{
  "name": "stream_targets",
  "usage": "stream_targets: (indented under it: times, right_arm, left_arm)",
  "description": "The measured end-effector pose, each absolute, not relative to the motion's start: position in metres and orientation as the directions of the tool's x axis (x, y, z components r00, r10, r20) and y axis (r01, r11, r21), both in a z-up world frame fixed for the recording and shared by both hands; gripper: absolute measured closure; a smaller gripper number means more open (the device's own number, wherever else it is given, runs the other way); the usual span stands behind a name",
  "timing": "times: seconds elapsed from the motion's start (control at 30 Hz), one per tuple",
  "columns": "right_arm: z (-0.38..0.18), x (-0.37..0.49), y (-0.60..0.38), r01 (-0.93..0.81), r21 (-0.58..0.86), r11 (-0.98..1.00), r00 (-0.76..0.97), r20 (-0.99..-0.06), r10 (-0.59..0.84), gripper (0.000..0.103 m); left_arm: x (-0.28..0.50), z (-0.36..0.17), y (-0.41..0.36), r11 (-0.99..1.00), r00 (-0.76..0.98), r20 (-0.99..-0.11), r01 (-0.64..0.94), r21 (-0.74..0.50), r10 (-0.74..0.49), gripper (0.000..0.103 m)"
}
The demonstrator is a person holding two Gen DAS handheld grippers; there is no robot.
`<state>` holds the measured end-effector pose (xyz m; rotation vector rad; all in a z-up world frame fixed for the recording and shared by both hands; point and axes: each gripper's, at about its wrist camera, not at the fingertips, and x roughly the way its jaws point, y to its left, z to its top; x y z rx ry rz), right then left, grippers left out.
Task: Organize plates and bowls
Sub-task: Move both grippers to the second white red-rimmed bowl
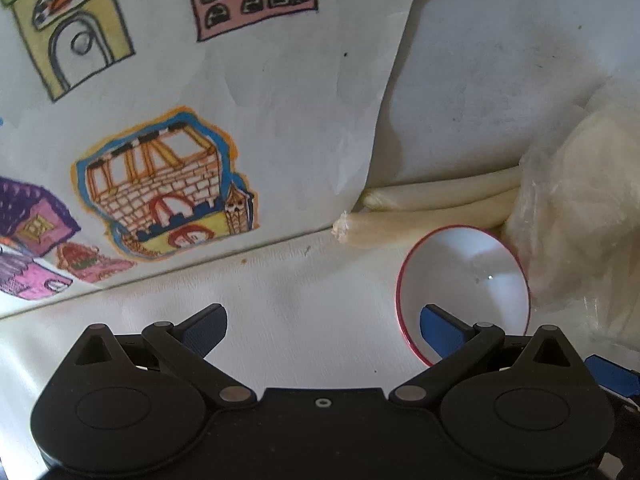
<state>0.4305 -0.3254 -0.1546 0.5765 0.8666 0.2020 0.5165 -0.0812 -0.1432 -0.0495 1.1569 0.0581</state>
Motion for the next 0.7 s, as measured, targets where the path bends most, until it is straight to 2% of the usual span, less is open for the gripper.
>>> stream_targets:
  times: [0.23, 0.53, 0.63, 0.7]
  right_arm:
    - [-0.16, 0.442, -0.317, 0.094, 0.518, 0.85, 0.619, -0.699, 0.358, 0.0]
    - [-0.159, 0.454, -0.3, 0.084, 0.502, 0.861, 0.644, -0.687, 0.338, 0.001]
    - [-0.16, 0.458, -0.294, 0.077, 0.504, 0.86, 0.641, -0.686, 0.345, 0.01]
    - [-0.162, 0.461, -0.291, 0.064, 0.494, 0.867, 0.63, -0.694, 0.349, 0.02]
  left_arm:
    - [0.538, -0.145, -0.081, 0.995, 0.392, -0.918, -0.091, 0.032, 0.065, 0.001]
    - [0.54, -0.149, -0.086, 0.996, 0.386, -0.92, -0.082, 0.044, 0.072, 0.002]
    - [0.531, -0.149, -0.091, 0.997, 0.392, -0.918, -0.076, 0.026, 0.054, 0.007]
    - [0.528, -0.149, -0.094, 0.997, 0.391, -0.919, -0.079, 0.018, 0.047, 0.012]
